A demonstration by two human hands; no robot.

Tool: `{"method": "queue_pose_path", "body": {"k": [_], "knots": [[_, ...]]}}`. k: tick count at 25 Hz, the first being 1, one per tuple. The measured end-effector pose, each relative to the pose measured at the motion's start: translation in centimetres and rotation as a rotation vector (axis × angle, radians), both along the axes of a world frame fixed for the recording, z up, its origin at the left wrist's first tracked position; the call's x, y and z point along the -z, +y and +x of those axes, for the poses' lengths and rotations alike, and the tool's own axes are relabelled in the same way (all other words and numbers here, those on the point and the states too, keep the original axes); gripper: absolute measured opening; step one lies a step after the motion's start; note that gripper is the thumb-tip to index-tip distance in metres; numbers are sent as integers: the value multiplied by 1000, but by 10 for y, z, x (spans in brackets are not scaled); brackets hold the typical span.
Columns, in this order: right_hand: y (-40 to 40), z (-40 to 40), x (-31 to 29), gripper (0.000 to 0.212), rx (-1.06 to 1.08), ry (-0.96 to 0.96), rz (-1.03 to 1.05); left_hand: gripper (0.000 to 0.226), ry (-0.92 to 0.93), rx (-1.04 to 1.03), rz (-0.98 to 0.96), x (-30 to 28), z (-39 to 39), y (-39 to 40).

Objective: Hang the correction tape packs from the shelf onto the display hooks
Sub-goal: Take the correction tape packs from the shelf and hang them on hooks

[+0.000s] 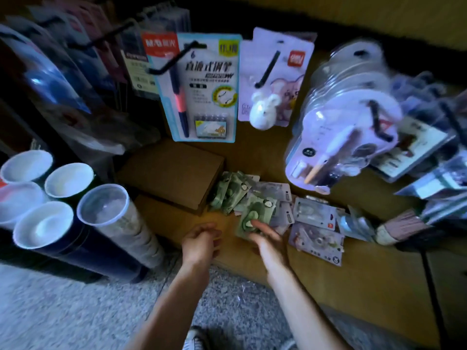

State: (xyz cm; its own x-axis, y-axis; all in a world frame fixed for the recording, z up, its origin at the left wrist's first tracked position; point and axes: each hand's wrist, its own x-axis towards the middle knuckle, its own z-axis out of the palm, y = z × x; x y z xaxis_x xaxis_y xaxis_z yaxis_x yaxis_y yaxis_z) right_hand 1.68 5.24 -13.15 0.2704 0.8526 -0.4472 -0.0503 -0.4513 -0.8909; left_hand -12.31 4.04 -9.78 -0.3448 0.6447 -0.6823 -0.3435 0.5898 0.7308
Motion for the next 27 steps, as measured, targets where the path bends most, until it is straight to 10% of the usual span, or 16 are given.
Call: {"method": "queue_pose_path", "body": {"k": [10,27], "knots": [[-113,43,-156,16,56,239,260,16,-93,518,308,-132,33,-73],[-180,63,-245,18,-91,147,325,18,47,528,394,-219,43,-149]]}}
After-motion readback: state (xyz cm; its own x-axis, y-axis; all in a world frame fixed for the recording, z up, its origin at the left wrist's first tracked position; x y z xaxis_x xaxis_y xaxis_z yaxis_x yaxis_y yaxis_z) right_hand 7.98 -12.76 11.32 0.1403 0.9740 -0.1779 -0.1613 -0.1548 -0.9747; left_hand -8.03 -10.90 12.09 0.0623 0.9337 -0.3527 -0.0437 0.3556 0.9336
